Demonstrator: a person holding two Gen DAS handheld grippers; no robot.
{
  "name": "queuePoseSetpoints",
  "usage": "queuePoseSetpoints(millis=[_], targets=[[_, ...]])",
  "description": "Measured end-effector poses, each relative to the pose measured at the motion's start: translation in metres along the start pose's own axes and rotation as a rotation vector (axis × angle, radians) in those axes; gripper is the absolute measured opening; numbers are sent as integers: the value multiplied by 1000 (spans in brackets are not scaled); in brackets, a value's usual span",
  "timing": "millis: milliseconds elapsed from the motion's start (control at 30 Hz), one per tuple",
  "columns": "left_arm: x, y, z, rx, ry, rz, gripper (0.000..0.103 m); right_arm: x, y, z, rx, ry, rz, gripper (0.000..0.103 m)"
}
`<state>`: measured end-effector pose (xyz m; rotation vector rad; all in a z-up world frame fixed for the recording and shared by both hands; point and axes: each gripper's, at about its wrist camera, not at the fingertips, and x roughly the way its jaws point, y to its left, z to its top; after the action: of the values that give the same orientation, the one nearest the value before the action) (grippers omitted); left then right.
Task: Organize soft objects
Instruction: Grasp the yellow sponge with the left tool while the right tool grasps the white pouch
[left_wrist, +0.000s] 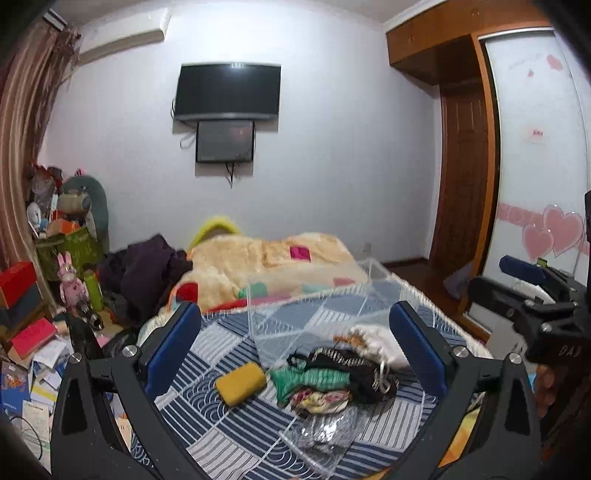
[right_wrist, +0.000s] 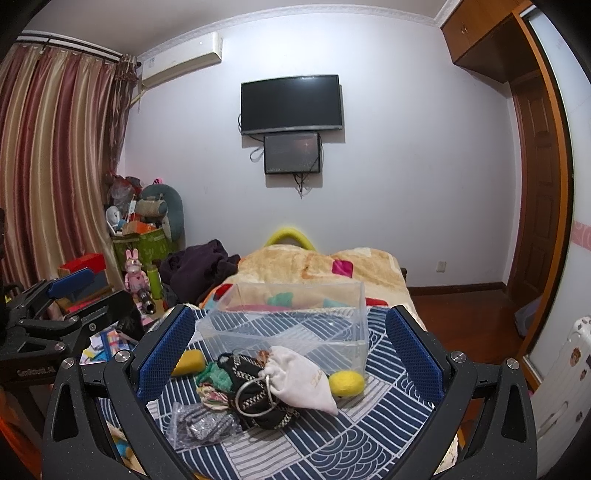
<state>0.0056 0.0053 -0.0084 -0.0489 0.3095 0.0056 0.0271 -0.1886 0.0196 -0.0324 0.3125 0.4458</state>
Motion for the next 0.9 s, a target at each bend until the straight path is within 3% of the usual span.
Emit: queuePoseSetpoints(millis=[167,233,333,500,700,833,900], targets=[[24,21,-15,-42,78,26,103,20,-9,-16,-6,78,3,103],[36,31,-21,-58,113,49,98,28,-11,-23,-12,109,4,102],[52,43,-29,-68,167,69,85,39,-15,-33,-12,155,8,96],[74,54,-45,-75,226,104,84,56,-29,-44,28,226,23,81],[109,69,-67,-91,320,102,84,72,-32,-50,61,279,104,78],[130,74,-80,-131,388,53,84,87,-28,-52,51,313,119,78],[137,75,-85,-146,413,31,84,95,-26,-56,48,341,117,71]])
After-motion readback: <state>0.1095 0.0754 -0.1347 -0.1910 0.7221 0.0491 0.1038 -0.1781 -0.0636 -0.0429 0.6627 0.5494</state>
